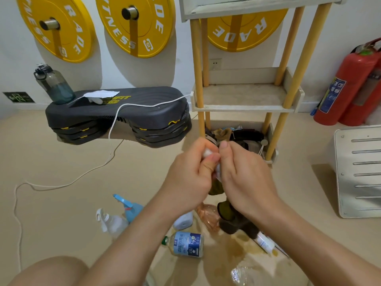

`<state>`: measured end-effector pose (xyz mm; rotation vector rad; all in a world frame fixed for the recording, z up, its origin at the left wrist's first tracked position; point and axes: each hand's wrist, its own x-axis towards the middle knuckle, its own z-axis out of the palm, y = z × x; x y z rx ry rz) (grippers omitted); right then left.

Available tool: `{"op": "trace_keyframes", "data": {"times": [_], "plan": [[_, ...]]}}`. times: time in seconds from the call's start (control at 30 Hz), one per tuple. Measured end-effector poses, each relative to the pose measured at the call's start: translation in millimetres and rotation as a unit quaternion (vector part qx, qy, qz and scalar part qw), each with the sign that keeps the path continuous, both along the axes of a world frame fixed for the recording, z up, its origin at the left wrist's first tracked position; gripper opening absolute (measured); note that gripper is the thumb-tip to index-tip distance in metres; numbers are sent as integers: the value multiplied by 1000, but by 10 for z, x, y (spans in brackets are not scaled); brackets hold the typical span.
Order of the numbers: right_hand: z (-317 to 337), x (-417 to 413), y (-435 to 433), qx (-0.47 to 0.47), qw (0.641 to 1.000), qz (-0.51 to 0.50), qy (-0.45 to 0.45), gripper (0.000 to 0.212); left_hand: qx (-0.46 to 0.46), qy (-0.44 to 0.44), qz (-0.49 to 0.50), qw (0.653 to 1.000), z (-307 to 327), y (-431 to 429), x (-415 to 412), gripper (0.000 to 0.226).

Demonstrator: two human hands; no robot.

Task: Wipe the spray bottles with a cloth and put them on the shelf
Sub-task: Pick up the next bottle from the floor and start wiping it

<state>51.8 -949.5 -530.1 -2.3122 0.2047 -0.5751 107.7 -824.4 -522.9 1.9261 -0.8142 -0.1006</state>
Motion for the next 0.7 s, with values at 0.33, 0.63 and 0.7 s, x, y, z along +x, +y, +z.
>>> {"op": "trace_keyframes", "data": {"times": [0.33,0.63,0.7], "plan": [[-196,13,-67,184,962,142,145,70,-10,29,24,999,138,247,238,14],[-112,-86,144,-148,980,127,33,61,-64,134,110,983,139,59,88,36],[-111,-59,91,-137,983,119,42,49,-48,111,111,986,146,58,71,35]]}}
